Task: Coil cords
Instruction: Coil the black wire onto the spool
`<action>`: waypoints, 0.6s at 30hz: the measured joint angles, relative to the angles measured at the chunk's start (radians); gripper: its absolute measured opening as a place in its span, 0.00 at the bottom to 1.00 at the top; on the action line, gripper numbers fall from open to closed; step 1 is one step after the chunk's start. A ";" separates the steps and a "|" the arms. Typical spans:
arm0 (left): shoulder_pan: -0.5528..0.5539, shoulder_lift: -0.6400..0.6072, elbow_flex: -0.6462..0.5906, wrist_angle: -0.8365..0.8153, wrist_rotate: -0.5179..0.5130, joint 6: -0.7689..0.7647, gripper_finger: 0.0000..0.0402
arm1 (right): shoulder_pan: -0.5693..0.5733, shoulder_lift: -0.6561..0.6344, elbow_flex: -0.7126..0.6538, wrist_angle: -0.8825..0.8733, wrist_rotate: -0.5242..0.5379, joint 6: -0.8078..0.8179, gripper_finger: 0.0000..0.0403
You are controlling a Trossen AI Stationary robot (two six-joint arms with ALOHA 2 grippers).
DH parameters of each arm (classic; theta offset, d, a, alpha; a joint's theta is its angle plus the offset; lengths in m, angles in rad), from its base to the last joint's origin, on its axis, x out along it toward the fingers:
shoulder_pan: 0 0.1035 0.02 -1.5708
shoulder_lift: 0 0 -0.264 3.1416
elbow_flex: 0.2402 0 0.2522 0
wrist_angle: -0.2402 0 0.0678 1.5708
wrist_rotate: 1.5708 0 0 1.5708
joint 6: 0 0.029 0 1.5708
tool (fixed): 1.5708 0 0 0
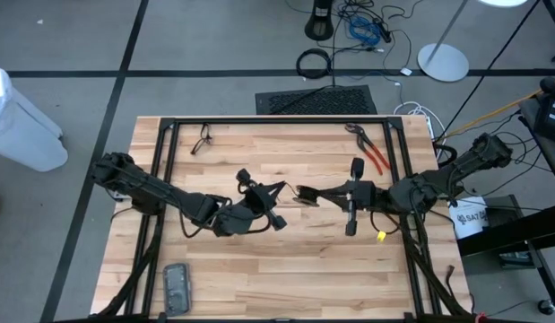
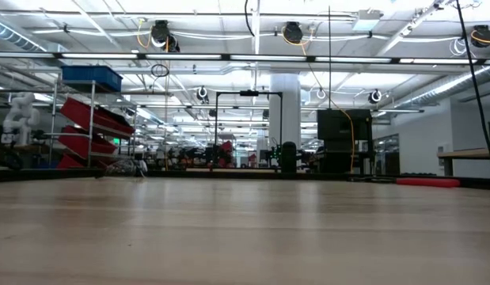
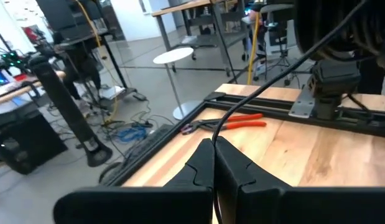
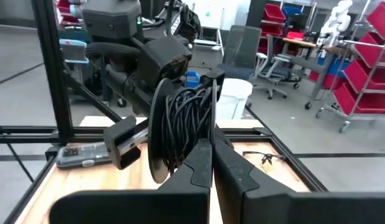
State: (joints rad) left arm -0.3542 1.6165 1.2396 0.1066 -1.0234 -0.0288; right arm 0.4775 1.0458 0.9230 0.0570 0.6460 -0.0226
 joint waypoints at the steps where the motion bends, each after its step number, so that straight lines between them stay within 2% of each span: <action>1: 0.005 0.000 0.000 0.004 0.008 0.000 0.00 | -0.006 0.000 0.000 0.000 -0.002 0.004 0.00; 11: 0.045 0.001 0.000 0.019 0.115 -0.043 0.00 | -0.042 0.023 0.000 0.073 0.012 0.010 0.00; 18: 0.068 0.001 0.000 0.049 0.180 -0.058 0.00 | -0.071 0.102 0.000 0.173 0.151 -0.036 0.00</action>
State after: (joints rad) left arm -0.2859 1.6178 1.2396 0.1555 -0.8432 -0.0870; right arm 0.4061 1.1482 0.9230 0.2305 0.7969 -0.0584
